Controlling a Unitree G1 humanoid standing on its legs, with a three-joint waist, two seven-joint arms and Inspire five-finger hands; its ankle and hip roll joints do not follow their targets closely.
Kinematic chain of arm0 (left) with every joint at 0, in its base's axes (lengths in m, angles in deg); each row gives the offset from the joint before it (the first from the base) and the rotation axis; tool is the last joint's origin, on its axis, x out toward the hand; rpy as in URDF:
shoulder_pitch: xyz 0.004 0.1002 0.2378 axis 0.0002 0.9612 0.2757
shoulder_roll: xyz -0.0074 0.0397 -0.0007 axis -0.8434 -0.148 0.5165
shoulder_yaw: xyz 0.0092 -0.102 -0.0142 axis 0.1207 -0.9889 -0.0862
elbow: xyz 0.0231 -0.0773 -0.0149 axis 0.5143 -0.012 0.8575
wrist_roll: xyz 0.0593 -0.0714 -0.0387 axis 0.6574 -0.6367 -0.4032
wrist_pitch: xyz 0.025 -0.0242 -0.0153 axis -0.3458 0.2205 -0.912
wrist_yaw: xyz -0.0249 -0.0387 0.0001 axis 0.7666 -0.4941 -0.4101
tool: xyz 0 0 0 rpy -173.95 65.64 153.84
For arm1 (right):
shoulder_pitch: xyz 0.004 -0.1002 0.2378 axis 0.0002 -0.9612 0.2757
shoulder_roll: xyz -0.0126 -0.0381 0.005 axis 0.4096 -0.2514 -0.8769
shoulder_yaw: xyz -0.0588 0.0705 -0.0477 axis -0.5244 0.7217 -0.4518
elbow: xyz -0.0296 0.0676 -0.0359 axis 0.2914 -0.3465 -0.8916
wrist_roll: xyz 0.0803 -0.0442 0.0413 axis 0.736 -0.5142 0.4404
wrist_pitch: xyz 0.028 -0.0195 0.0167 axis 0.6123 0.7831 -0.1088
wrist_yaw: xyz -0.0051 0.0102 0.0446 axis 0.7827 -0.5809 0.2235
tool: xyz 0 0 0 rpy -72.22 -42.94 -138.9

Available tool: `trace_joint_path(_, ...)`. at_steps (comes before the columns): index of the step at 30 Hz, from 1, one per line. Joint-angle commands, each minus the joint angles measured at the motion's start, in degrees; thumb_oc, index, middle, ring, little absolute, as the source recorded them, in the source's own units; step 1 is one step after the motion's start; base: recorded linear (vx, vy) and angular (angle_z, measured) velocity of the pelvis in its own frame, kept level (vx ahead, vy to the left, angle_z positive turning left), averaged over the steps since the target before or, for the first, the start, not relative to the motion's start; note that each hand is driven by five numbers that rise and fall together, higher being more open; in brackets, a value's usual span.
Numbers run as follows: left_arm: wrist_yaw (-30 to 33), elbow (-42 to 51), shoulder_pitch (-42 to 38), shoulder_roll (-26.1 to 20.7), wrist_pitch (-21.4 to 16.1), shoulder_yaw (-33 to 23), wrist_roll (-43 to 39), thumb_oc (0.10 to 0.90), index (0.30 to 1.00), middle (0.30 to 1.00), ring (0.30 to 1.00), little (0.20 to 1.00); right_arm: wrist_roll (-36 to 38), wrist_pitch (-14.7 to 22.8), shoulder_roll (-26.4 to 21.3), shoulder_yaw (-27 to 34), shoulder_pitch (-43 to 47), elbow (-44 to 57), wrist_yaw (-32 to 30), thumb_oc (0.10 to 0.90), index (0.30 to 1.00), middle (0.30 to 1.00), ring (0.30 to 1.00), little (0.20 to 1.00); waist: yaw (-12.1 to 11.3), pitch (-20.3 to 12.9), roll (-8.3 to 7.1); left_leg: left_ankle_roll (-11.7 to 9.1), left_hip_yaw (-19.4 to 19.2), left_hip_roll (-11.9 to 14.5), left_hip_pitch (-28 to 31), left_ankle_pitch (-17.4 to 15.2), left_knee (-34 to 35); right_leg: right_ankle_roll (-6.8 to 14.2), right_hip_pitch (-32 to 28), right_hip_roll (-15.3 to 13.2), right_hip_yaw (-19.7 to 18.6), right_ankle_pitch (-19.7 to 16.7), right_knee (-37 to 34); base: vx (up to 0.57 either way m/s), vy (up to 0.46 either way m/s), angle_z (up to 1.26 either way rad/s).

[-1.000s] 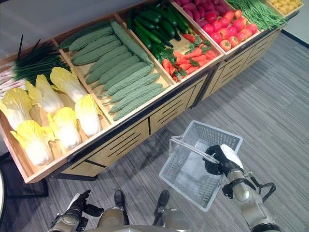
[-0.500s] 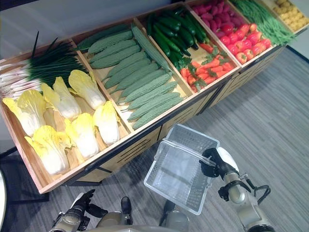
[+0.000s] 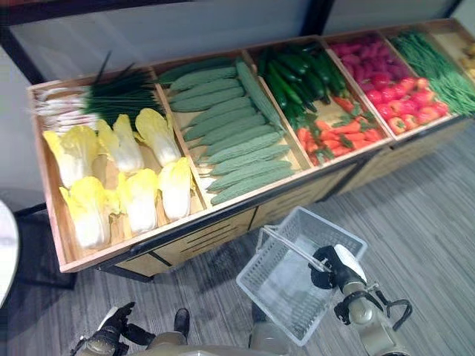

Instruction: Get the vegetables into the basket

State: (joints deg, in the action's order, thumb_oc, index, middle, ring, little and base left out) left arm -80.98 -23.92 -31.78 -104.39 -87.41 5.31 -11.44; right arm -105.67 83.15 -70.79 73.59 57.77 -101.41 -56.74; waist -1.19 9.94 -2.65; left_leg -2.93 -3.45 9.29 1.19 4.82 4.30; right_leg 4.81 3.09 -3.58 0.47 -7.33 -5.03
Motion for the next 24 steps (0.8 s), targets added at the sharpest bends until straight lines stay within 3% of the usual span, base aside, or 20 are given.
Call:
trace_joint_path(1,1.25,-2.04,-4.57,-2.91,-0.81,-1.92,-1.69,0.900,1.000,1.000,1.000,1.000,1.13,4.34,-3.80,4.54,3.80,7.52,-2.67,0.400,0.300,0.300,0.300,0.300,-0.19,0.71,-3.62,-1.09,1.42,-1.76,0.55,-1.51,-1.31,2.17,0.26,-3.38,1.18,0.75,6.10,0.01,-0.250,0.33)
trace_joint_path(4,1.47,-1.84,-4.32,-2.07,-0.74,-1.88,-1.86,0.900,1.000,1.000,1.000,1.000,1.75,4.77,-5.03,4.62,3.21,7.14,-2.40,0.400,0.300,0.300,0.300,0.300,-0.35,1.21,-2.96,-2.21,3.19,-0.17,-0.85,0.13,-2.10,0.80,-1.04,-1.79,3.49,1.55,5.27,0.00,-0.253,0.34)
trace_joint_path(9,2.19,-1.43,-4.77,-1.34,-0.58,-1.93,-2.65,0.900,1.000,1.000,1.000,1.000,2.05,4.82,-5.46,4.58,2.93,5.90,-2.85,0.400,0.300,0.300,0.300,0.300,0.05,1.74,-3.08,-2.60,2.29,0.04,-2.85,0.05,-5.03,0.32,-1.37,-2.29,5.73,1.43,4.97,-0.03,-0.088,0.36)
trace_joint_path(10,2.57,-0.93,-4.99,-0.88,-0.55,-1.95,-2.68,0.900,1.000,1.000,1.000,1.000,1.48,4.68,-5.84,4.67,2.36,5.55,-3.08,0.400,0.300,0.300,0.300,0.300,0.43,1.73,-3.36,-2.47,-0.75,-0.15,-2.85,-1.12,-7.55,0.04,-1.50,-2.97,7.08,1.11,4.47,-0.04,-0.034,0.22)
trace_joint_path(11,2.59,-0.85,-5.03,-0.68,-0.54,-1.85,-2.50,0.900,1.000,1.000,1.000,1.000,1.31,4.61,-5.80,4.86,2.17,5.66,-3.12,0.400,0.300,0.300,0.300,0.300,0.55,1.66,-3.45,-2.48,-1.23,-0.53,-2.79,-1.52,-8.37,-0.02,-1.54,-3.05,7.41,0.85,4.13,-0.05,-0.034,0.13)
trace_joint_path(14,2.83,-0.34,-4.85,-0.02,-0.66,-1.33,-2.01,0.900,1.000,1.000,1.000,1.000,1.27,4.49,-5.17,5.53,1.46,5.40,-3.29,0.400,0.300,0.300,0.300,0.300,1.30,0.71,-3.01,-2.27,-3.96,-0.79,-2.22,-1.80,-5.83,0.62,-1.27,-3.15,8.44,0.27,3.37,0.00,0.051,0.29)
trace_joint_path(18,2.73,-0.19,-3.76,0.23,-0.88,-1.38,-1.83,0.900,1.000,1.000,1.000,1.000,1.30,4.22,-4.74,5.80,0.60,4.54,-3.24,0.400,0.300,0.300,0.300,0.300,1.21,-0.09,-2.42,-1.92,-4.29,-1.24,-0.28,-1.58,-2.62,1.11,-1.81,-3.50,8.48,0.37,3.38,0.06,0.110,0.22)
trace_joint_path(24,3.17,-1.34,-3.23,-0.01,-0.77,-3.38,-2.91,0.900,1.000,1.000,1.000,1.000,0.93,4.09,-3.30,4.23,1.36,0.79,-3.20,0.400,0.300,0.300,0.300,0.300,0.33,-0.09,-3.12,-1.17,-4.82,-2.59,1.58,-1.94,-0.39,2.14,-2.27,-4.91,8.10,-0.65,2.99,0.02,0.117,0.02)
